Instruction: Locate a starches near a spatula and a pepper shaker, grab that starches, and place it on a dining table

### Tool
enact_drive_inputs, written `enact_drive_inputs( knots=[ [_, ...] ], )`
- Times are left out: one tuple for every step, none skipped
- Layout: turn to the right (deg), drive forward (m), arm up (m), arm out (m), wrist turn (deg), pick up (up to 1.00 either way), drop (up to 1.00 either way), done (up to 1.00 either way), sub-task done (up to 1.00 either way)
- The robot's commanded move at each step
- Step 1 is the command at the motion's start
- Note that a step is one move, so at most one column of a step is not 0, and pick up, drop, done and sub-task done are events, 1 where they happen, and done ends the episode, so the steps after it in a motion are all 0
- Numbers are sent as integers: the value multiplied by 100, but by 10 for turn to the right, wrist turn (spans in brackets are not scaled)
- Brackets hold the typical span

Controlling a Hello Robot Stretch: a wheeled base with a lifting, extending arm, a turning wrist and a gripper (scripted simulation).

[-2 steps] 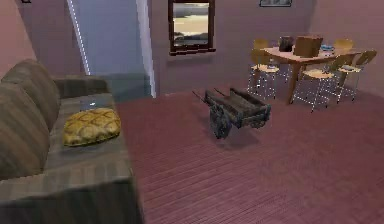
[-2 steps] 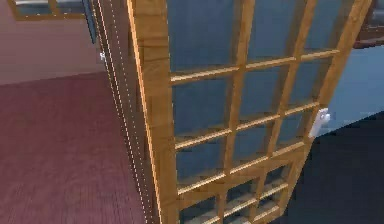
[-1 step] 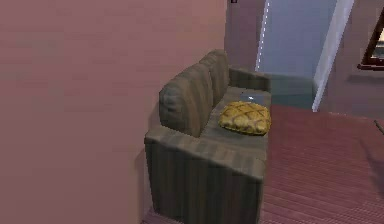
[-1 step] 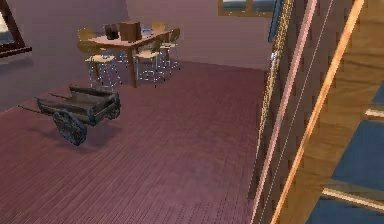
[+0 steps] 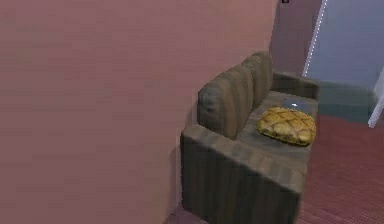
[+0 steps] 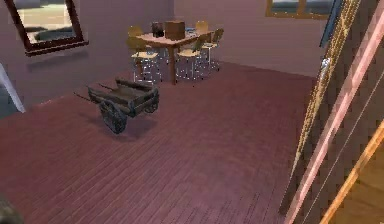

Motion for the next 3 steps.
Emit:
enact_drive_inputs(
  knots=[
    [0,50,0,0,0,0,0,0,0],
    [450,0,0,0,0,0,0,0,0],
    [450,0,0,0,0,0,0,0,0]
  ],
)
